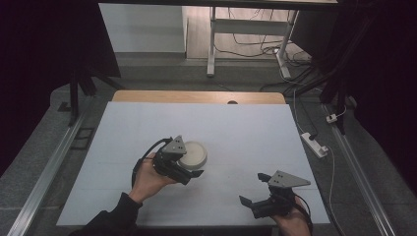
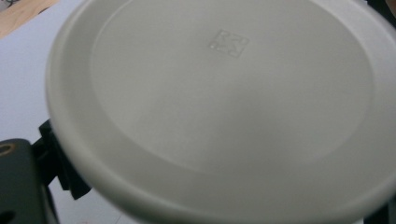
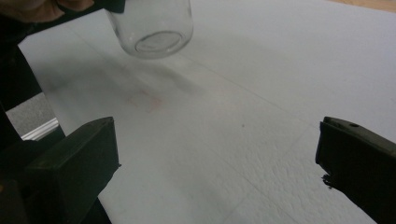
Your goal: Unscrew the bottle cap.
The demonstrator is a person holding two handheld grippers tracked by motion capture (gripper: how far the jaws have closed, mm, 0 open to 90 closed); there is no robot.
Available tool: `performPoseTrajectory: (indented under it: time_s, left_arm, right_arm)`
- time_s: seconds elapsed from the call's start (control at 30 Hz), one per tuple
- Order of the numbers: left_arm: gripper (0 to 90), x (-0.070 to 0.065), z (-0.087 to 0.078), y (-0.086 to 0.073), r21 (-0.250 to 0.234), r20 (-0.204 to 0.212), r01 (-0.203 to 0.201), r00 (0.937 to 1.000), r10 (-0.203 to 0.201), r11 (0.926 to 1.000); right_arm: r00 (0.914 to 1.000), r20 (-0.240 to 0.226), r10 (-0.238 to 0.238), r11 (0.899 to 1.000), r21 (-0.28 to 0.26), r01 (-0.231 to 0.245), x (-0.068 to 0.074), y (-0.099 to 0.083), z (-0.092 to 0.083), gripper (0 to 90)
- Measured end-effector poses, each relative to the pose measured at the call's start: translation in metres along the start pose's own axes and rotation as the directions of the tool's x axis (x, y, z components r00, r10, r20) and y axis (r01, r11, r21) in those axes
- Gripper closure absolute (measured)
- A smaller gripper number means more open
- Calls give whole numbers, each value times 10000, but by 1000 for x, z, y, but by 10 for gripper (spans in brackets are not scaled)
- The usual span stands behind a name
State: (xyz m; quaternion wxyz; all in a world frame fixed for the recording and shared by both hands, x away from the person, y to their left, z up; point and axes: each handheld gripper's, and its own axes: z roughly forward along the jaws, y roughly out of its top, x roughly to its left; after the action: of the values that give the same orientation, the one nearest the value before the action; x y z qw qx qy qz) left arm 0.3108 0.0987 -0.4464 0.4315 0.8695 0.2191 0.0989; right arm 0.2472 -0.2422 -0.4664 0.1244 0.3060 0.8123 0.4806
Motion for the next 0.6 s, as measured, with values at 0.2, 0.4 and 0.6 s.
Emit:
performPoseTrajectory:
  time_s: [0.2, 0.4, 0.6]
  left_arm:
    - [68, -1, 1, 0, -5, 42, -42, 10000, 42, 10000]
    - [68, -2, 1, 0, -24, 124, -99, 9999, 99, 9999]
    - [68, -3, 1, 0, -29, 225, -183, 9996, 184, 9998]
  right_arm:
    - [9991, -417, -124, 9998, -162, 117, 2, 12, 6, 0]
    - [9963, -856, -91, 9995, -322, 63, 2, 24, 14, 0]
    - [9940, -1077, -211, 9995, -245, 185, 5, 34, 20, 0]
